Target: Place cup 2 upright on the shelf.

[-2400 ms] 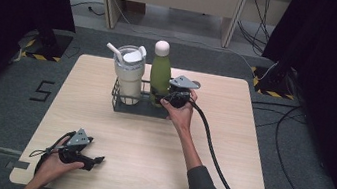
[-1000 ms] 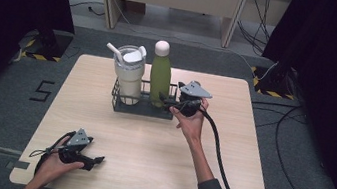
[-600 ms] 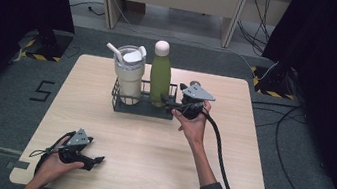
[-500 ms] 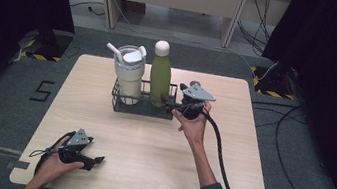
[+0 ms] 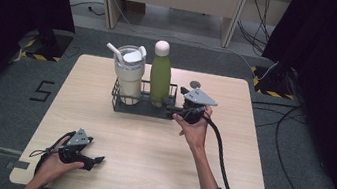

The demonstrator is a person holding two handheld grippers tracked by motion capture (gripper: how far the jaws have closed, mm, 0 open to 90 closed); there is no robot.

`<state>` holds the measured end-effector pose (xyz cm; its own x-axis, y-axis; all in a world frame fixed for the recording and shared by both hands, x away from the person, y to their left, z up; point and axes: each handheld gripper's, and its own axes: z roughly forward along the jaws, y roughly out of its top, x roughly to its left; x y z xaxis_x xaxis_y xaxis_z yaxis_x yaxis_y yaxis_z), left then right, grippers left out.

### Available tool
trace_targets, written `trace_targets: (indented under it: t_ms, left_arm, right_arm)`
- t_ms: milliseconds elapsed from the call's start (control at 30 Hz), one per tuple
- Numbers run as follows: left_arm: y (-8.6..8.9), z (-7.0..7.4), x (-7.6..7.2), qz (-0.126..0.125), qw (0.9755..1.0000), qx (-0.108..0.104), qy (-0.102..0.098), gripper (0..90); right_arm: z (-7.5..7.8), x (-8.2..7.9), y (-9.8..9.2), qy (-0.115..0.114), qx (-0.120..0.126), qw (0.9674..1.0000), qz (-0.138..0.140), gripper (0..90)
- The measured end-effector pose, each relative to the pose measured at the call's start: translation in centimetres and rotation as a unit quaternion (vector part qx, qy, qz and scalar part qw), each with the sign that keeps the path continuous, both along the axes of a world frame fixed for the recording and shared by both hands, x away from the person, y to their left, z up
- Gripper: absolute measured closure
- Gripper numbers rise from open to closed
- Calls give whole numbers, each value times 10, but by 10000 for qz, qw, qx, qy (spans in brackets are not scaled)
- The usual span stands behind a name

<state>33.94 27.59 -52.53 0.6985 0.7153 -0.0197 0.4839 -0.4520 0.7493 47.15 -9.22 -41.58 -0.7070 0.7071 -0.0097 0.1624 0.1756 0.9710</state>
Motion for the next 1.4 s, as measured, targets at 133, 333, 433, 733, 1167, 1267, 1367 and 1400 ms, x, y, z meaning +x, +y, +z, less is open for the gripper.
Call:
trace_targets:
  t_ms: [133, 333, 433, 733, 1167, 1267, 1367, 1400]
  left_arm:
    - [0, 0, 0, 3, 10000, 0, 0, 111]
    - [0, 0, 0, 2, 10000, 1, 0, 111]
    - [0, 0, 0, 2, 10000, -1, -1, 112]
    - [0, 0, 0, -2, 10000, -1, 0, 112]
    - [0, 0, 0, -26, 10000, 3, 2, 112]
    - [0, 0, 0, -27, 10000, -2, 0, 112]
    - [0, 0, 0, -29, 10000, -1, 2, 112]
    - [0, 0, 0, -30, 10000, 0, 2, 112]
  right_arm:
    - [-1, -3, -2, -3, 52, 10000, 2, 154]
    - [-1, -10, -7, 33, 103, 9999, 5, 153]
    - [-1, -13, -9, 18, 104, 9999, 5, 153]
    - [-9, -19, -16, 110, 31, 9999, 0, 153]
    - [-17, -31, -28, 138, -41, 9999, -15, 153]
    - [-19, -35, -34, 151, -40, 9999, -46, 153]
    - [-20, -39, -38, 169, -44, 9998, -51, 153]
    - [-20, -39, -39, 167, -51, 9998, -56, 153]
